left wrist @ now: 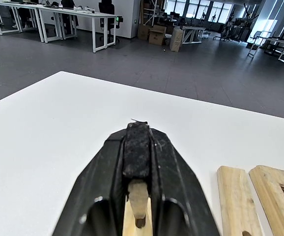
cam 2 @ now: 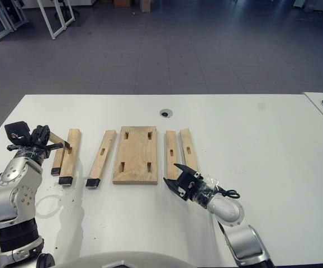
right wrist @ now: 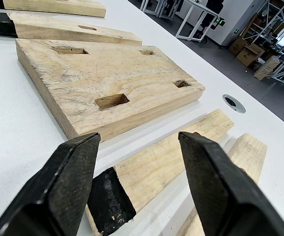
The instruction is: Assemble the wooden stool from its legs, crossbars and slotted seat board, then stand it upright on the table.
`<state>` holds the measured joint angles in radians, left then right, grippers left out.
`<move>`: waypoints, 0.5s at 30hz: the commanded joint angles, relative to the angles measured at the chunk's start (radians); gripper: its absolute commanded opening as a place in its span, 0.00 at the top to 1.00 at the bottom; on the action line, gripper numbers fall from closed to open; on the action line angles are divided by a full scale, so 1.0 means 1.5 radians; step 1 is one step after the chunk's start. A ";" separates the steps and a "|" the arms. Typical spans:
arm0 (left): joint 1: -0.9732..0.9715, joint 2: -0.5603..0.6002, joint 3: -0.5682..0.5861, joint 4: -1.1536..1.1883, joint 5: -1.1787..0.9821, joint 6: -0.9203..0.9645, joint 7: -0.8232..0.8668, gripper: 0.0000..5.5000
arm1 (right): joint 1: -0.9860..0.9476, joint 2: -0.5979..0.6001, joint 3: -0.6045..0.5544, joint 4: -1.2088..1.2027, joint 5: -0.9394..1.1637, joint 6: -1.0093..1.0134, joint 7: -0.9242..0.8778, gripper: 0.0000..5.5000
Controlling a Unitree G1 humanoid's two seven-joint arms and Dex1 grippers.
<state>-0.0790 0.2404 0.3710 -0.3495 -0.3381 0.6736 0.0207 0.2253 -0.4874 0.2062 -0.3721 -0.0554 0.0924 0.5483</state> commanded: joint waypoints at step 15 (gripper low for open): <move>-0.137 0.142 -0.031 0.148 -0.029 0.262 -0.094 0.92 | 0.002 0.004 -0.001 0.000 -0.007 0.010 -0.012 0.47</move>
<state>-0.2946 0.4567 0.3304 -0.1774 -0.3590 0.9755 -0.0981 0.2360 -0.4838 0.2069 -0.3723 -0.0585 0.0975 0.5379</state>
